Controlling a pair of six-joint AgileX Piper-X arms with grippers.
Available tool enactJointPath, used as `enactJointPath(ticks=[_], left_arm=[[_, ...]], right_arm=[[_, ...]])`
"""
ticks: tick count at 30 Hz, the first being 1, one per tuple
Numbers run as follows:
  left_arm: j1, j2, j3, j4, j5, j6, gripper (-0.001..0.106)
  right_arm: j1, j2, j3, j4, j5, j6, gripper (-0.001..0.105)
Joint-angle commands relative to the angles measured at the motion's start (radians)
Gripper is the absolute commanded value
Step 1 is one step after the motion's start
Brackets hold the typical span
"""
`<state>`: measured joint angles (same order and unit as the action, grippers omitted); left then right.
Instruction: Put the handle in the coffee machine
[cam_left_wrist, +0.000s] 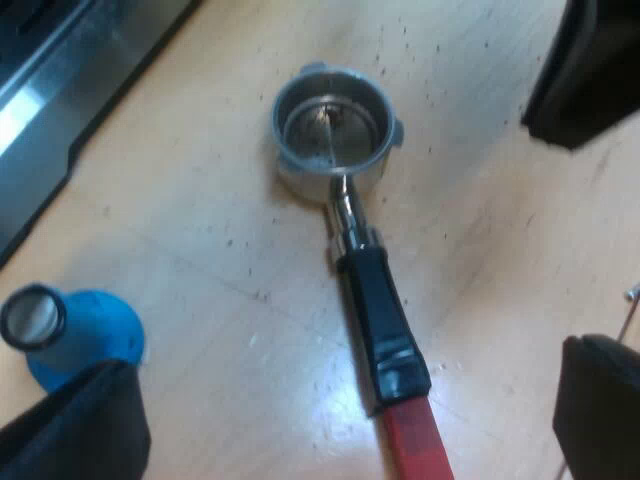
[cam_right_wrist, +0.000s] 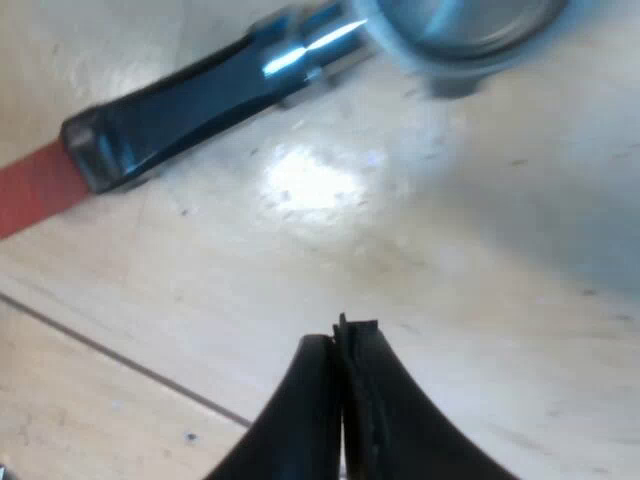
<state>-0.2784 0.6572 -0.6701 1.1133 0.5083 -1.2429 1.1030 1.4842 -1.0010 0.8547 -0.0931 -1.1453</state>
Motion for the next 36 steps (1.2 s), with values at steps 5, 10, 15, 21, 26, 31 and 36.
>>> enactJointPath(ticks=[5, 10, 15, 21, 26, 31, 36], left_arm=[[-0.065, -0.008, 0.024, -0.043, 0.015, -0.027, 0.084], [-0.105, -0.008, 0.024, -0.087, -0.004, -0.143, 0.084], [-0.105, -0.008, 0.028, -0.105, -0.037, -0.207, 0.084], [-0.105, -0.008, 0.108, -0.149, -0.064, -0.241, 0.084], [-0.105, -0.008, 0.139, -0.171, -0.063, -0.241, 0.084], [-0.111, -0.008, 0.139, -0.176, -0.045, -0.233, 0.084], [-0.111, -0.008, 0.139, -0.176, -0.040, -0.227, 0.084]], right_arm=[[-0.167, -0.085, -0.078, 0.149, 0.001, -0.238, 0.056], [-0.233, -0.071, -0.139, 0.154, -0.031, -0.388, 0.081], [-0.251, -0.016, -0.162, 0.128, -0.074, -0.466, 0.073], [-0.251, 0.102, -0.257, 0.123, -0.084, -0.537, 0.073], [-0.251, 0.175, -0.314, 0.130, -0.084, -0.563, 0.083], [-0.251, 0.211, -0.324, 0.110, -0.061, -0.589, 0.083], [-0.251, 0.255, -0.324, 0.078, -0.061, -0.621, 0.083]])
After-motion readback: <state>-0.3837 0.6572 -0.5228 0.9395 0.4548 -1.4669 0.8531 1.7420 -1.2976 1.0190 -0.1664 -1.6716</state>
